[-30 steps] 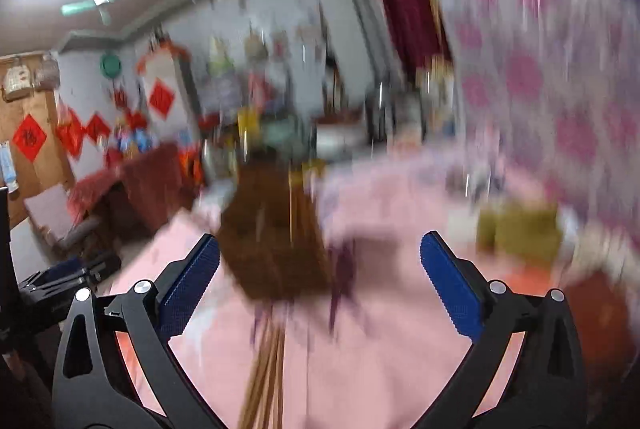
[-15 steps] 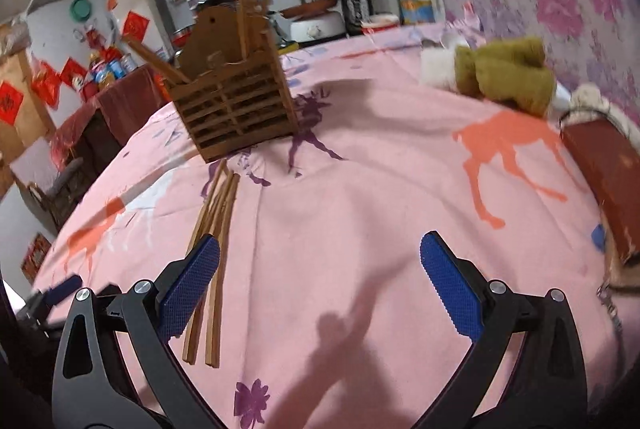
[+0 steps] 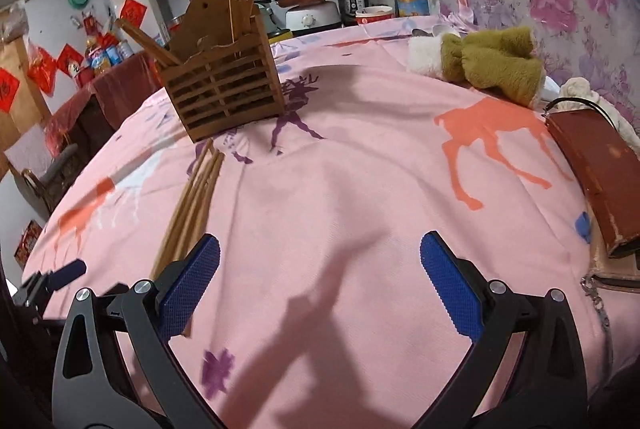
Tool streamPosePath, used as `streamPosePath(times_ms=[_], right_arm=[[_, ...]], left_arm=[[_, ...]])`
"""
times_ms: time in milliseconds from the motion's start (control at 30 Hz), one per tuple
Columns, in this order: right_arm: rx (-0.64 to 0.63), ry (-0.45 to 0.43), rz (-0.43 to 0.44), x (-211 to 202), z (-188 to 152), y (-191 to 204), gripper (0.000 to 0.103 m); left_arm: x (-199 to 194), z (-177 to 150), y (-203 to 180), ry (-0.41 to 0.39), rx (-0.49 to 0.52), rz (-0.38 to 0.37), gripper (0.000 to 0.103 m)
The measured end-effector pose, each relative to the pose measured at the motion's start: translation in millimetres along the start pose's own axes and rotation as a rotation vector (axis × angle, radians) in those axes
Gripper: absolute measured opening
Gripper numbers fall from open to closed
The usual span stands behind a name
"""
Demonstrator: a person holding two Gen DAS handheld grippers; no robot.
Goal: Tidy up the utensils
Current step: 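Spread the remaining chopsticks apart with the left gripper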
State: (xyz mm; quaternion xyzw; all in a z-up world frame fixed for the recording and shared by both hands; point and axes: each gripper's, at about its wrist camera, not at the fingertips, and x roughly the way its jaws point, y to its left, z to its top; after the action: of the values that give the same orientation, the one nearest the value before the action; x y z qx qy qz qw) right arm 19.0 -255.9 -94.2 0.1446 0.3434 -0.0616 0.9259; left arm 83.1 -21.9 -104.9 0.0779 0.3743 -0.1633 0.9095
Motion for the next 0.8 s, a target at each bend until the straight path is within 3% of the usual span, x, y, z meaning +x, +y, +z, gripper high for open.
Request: streamPosePath(times_ms=[500,800], right_arm=[[0.063,0.041,0.070,5.0,1.7,-10.1,0.097],[0.070,0.060,0.106,6.3,1.5,-9.6,0.097]], left_arm=[[4.6,-2.0,-18.8,0.012,0.085,0.010,0.097],[17.5,7.0,-13.6,0.058,0.055,0.049,0.099]])
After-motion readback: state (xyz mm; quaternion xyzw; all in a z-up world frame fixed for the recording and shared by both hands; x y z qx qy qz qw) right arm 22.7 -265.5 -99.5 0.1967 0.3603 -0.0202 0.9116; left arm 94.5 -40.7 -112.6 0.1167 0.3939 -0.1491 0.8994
